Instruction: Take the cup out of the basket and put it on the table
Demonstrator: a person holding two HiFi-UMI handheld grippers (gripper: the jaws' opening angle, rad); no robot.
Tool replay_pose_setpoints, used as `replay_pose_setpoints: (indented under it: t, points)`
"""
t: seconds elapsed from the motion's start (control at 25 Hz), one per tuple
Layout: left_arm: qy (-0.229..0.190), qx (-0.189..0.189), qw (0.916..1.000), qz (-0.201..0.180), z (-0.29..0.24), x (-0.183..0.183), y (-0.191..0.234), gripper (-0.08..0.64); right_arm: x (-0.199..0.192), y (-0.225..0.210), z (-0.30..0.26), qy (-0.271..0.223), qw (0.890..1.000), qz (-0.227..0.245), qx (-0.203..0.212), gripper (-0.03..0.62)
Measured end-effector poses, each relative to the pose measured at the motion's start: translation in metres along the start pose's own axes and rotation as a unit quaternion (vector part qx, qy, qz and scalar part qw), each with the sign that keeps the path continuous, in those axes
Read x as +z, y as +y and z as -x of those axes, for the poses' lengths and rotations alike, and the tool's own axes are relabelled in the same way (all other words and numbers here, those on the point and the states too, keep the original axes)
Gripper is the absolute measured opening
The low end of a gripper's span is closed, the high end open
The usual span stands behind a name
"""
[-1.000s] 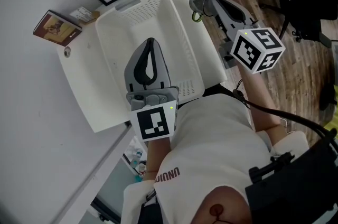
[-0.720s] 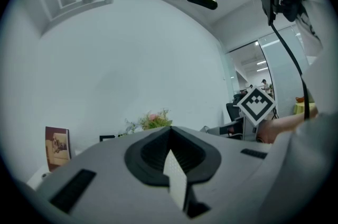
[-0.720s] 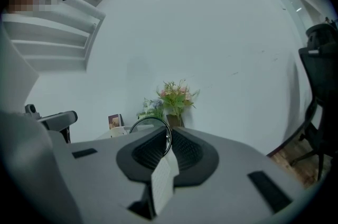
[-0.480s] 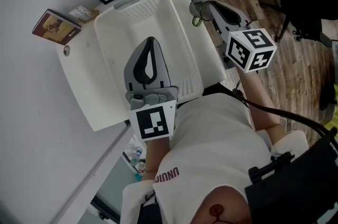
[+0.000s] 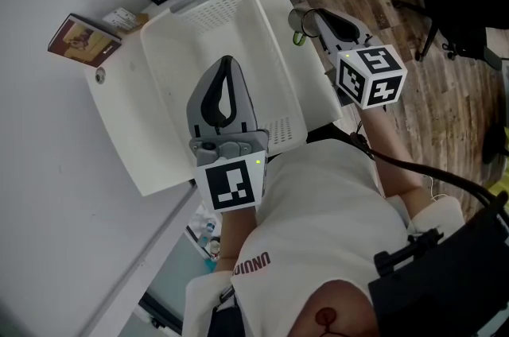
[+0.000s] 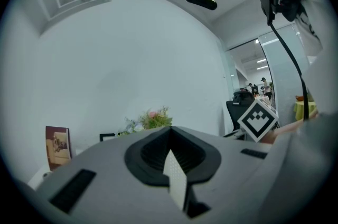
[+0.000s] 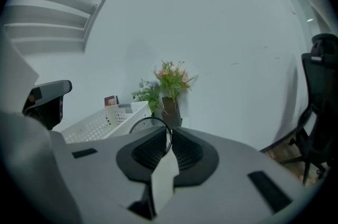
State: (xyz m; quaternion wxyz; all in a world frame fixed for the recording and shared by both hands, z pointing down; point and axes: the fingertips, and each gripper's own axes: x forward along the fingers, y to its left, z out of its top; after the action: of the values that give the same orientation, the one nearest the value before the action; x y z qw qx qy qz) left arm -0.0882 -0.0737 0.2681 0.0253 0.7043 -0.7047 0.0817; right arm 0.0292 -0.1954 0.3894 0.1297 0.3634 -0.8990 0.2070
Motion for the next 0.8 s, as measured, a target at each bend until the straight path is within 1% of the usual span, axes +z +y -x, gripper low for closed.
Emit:
replay_pose_setpoints:
  t: [0.24,0.6,0.8]
  points:
    - [0.002,0.0,1.0,0.001,-0.001,-0.003,-0.001,0.011,-0.014,-0.004,-0.003,0.018,1.0,0.01,-0.005,0.046]
    - [0.006,-0.001,1.0,0.003,-0.001,-0.005,-0.001,0.011,-0.045,-0.007,-0.009,0.065,0.997,0.028,-0.011,0.046]
    - [0.008,0.0,1.0,0.005,-0.001,-0.007,-0.002,0.011,-0.058,-0.007,-0.012,0.083,0.996,0.039,-0.014,0.046]
